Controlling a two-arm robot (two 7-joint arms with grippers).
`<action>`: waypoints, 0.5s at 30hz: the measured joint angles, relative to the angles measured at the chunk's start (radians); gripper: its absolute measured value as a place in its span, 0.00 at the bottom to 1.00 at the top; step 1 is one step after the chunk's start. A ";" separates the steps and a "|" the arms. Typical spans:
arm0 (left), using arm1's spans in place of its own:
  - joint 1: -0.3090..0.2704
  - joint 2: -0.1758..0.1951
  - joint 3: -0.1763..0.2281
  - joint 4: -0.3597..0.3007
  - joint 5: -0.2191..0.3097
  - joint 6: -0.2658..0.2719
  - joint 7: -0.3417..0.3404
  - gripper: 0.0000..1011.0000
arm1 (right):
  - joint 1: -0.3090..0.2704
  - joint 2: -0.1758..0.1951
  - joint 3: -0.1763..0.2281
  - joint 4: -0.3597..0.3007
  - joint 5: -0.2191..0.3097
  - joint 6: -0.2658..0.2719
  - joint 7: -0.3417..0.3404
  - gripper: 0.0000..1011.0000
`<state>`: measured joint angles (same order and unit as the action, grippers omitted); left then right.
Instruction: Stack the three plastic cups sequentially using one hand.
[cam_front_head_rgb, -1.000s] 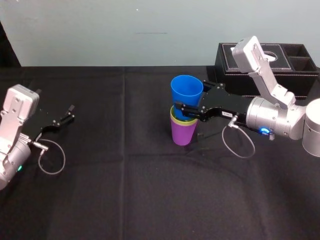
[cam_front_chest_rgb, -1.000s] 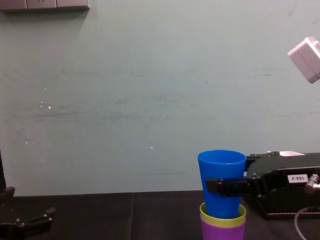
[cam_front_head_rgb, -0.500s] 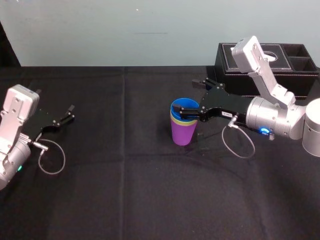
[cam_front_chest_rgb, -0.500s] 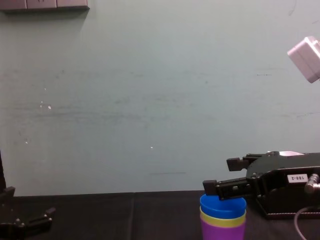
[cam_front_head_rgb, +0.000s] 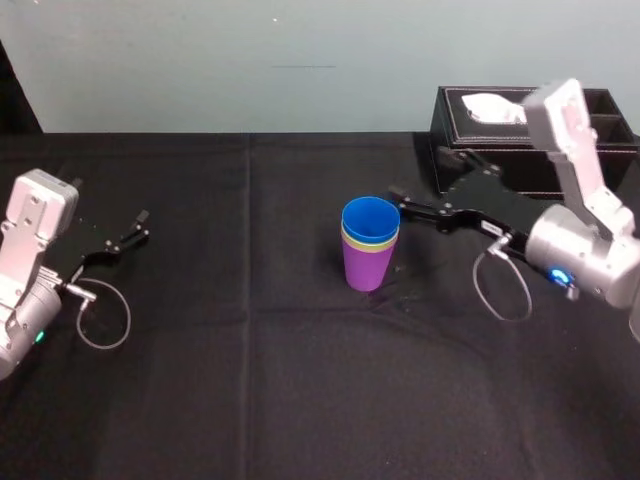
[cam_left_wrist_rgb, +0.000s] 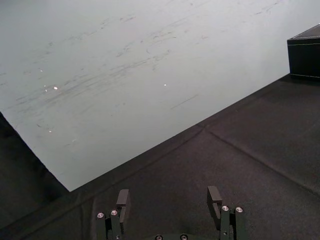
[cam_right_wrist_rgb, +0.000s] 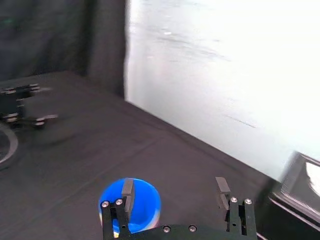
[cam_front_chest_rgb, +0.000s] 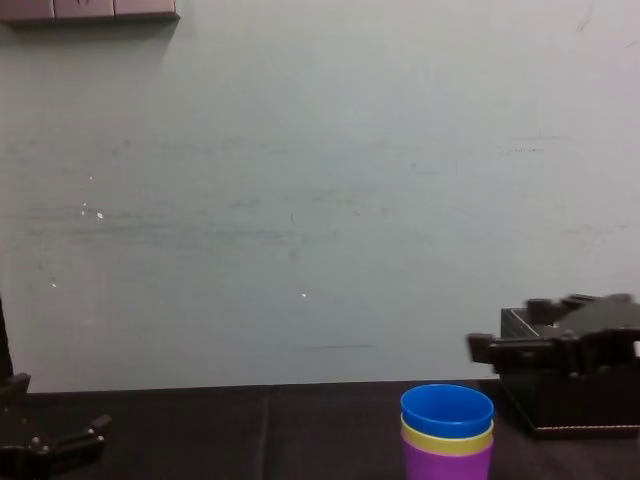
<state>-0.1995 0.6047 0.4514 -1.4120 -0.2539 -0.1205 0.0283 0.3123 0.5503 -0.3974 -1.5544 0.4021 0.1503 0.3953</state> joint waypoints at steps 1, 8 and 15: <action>0.000 0.000 0.000 0.000 0.000 0.000 0.000 1.00 | -0.029 -0.006 0.019 -0.012 0.000 0.000 -0.037 0.99; 0.000 0.000 0.000 0.000 0.000 0.000 0.000 1.00 | -0.163 -0.045 0.087 -0.072 -0.035 -0.002 -0.216 0.99; 0.000 0.000 0.000 0.000 0.000 0.000 0.000 1.00 | -0.239 -0.086 0.116 -0.089 -0.089 -0.010 -0.332 0.99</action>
<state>-0.1995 0.6047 0.4514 -1.4120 -0.2539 -0.1205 0.0283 0.0734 0.4642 -0.2816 -1.6431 0.3132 0.1404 0.0631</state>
